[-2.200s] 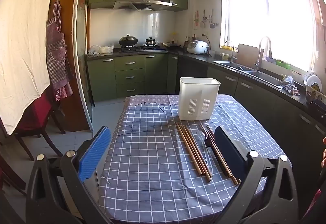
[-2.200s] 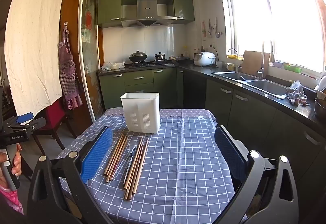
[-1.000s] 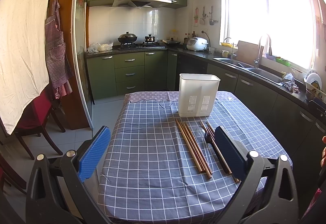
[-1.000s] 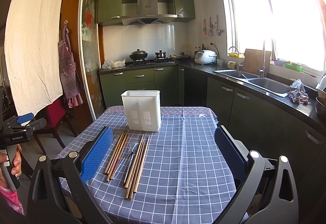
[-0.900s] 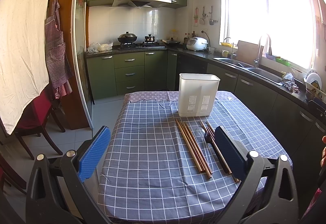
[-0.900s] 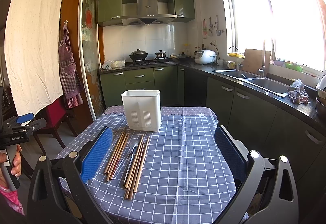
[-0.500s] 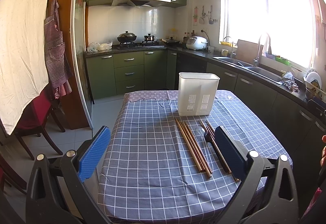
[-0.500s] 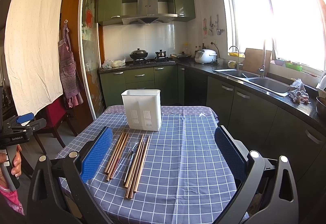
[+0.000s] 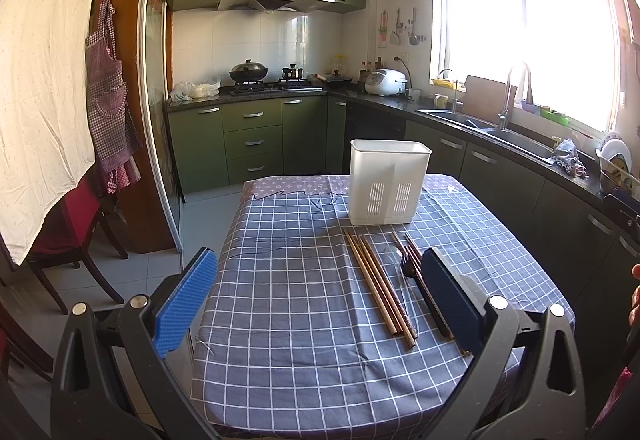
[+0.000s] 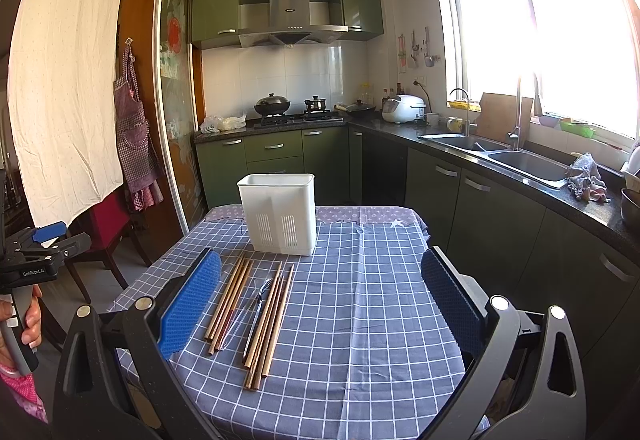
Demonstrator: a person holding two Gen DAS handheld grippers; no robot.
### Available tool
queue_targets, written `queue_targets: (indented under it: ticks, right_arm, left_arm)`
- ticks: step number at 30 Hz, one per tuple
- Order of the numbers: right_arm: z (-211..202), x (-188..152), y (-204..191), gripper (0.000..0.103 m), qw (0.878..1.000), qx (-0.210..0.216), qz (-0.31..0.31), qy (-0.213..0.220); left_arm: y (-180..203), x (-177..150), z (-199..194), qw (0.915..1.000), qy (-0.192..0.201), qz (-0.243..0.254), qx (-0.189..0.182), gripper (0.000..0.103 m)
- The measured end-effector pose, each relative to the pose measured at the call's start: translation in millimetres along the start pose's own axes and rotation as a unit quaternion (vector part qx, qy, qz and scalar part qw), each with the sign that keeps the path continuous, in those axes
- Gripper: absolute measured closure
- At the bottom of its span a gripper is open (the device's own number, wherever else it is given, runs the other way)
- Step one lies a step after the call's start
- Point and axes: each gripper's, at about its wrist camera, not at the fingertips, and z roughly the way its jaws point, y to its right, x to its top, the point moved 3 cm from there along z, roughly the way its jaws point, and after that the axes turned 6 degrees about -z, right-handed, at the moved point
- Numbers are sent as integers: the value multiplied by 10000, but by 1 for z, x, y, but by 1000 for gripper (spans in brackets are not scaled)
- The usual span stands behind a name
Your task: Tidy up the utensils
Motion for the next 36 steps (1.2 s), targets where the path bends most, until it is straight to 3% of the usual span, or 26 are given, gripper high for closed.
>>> queue_targets:
  ticks: [25,36]
  right_arm:
    - [4,-7,0,4,10000,-2,10,-49]
    - [21,-13,4,4,9995,21,55,-297]
  left_arm:
    - [1,-2,2,10000,-61,34,11,6]
    - [6,-2,25,9992,-373,129,-13,6]
